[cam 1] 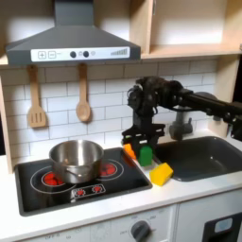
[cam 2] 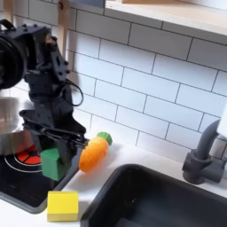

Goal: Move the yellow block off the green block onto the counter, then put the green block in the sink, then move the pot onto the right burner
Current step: 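Put the green block in the sink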

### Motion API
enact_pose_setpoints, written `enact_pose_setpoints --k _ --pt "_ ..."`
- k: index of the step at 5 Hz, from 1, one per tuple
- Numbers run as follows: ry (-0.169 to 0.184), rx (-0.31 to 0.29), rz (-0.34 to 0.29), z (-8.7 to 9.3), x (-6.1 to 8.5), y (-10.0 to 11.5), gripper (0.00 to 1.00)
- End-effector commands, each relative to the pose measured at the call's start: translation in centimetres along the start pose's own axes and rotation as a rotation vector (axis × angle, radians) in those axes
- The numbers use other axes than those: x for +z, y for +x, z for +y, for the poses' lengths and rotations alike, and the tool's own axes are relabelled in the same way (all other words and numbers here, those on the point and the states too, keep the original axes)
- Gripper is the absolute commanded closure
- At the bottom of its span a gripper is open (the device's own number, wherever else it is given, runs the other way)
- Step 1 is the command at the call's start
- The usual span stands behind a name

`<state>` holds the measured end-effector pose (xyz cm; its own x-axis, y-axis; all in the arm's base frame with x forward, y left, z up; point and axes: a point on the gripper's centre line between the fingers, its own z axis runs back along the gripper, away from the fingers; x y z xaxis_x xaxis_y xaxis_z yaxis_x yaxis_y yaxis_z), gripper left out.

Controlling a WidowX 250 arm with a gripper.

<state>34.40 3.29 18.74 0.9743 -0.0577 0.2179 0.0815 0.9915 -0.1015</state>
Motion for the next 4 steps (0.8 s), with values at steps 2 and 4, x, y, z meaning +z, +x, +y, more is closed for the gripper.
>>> enact_pose_setpoints --k 2,4 --pt "-0.038 -0.05 0.005 -4.2 -1.1 -0.2 1.0" --pt "-0.056 -0.065 0.01 -5.7 -1.6 -0.5 1.0"
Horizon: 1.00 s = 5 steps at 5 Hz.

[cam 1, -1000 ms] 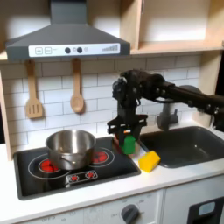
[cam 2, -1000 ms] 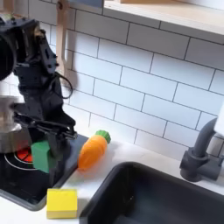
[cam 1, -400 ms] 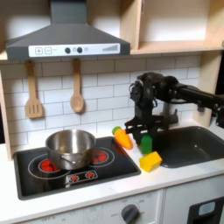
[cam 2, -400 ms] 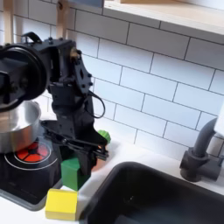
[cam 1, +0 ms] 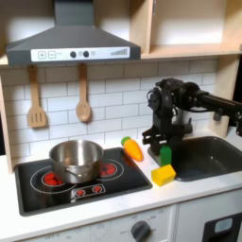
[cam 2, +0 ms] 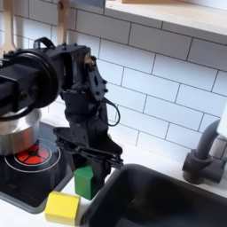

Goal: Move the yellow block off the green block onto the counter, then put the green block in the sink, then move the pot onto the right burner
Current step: 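Put the green block in the sink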

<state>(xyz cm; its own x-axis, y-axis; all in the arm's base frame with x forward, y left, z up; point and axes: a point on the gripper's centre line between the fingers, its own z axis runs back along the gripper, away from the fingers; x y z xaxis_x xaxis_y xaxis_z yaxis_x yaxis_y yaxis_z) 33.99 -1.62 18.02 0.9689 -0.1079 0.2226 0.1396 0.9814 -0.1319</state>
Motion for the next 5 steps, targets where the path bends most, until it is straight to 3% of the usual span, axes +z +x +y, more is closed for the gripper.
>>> enact_pose_setpoints --k 1,3,5 --pt "-0.022 -0.03 0.016 -1.7 -0.9 -0.1 1.0" --pt "-0.04 -0.059 0.014 -3.5 -1.3 -0.1 1.0" --pt "-0.033 -0.075 0.02 -3.8 -1.9 -0.3 1.0"
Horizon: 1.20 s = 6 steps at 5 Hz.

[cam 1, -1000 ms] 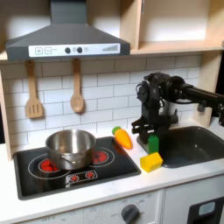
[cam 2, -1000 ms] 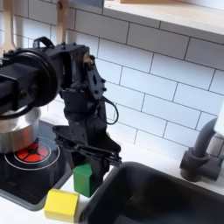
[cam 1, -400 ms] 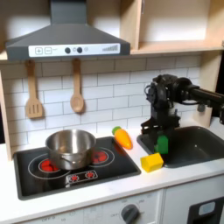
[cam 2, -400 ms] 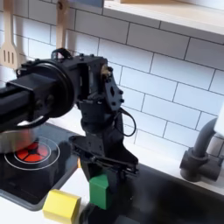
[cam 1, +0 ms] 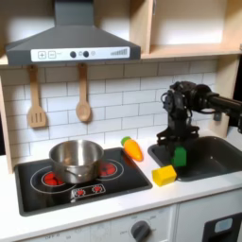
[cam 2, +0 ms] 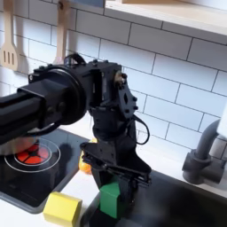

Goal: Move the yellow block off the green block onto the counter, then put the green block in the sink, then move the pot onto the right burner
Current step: 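Put the green block in the sink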

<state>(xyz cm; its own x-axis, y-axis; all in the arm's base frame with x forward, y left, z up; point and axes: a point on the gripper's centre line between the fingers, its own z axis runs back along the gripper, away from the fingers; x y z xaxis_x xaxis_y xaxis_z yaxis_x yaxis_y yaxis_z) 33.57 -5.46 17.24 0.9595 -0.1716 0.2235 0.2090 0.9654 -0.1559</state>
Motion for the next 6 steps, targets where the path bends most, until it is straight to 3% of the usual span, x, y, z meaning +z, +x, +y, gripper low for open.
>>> enact_pose_setpoints --k 1,2,3,5,6 --pt "-0.001 -0.007 0.017 -0.38 -1.05 -0.19 1.0" --pt "0.003 -0.035 0.025 -1.3 -1.34 -0.02 0.64" --pt "0.018 -0.034 0.033 -1.2 -1.54 -0.28 0.0" --pt "0.028 -0.028 0.034 -0.97 -1.42 -0.23 0.0" --pt "0.028 -0.022 0.016 -0.86 -0.55 0.12 0.0"
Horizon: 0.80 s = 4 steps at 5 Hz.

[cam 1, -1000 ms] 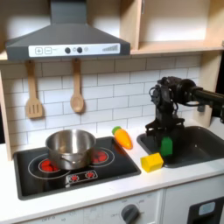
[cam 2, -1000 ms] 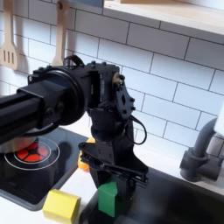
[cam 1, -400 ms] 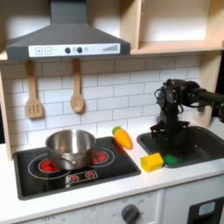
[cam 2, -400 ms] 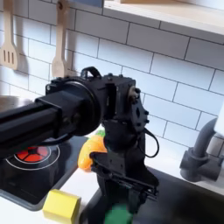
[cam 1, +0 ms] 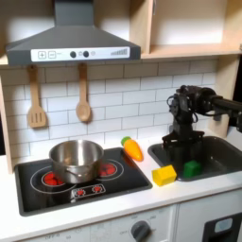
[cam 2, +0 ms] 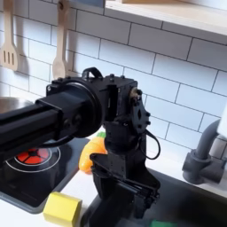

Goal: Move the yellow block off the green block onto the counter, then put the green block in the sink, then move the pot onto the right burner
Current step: 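Put the green block in the sink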

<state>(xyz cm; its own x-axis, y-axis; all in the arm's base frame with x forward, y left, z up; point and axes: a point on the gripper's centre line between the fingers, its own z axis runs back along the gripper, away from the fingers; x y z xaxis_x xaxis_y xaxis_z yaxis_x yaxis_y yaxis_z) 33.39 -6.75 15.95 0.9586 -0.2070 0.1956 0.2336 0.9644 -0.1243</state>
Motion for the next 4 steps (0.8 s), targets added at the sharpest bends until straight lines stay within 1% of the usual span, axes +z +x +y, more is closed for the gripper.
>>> enact_pose_setpoints --k 1,2,3,4 --pt "-0.019 0.008 0.017 0.8 1.7 0.0 0.0" --pt "0.009 0.042 0.008 2.9 3.2 0.1 0.0" --pt "0.017 0.061 0.008 5.0 4.4 0.2 0.0" --pt "0.022 0.082 0.004 6.6 5.6 0.0 0.0"
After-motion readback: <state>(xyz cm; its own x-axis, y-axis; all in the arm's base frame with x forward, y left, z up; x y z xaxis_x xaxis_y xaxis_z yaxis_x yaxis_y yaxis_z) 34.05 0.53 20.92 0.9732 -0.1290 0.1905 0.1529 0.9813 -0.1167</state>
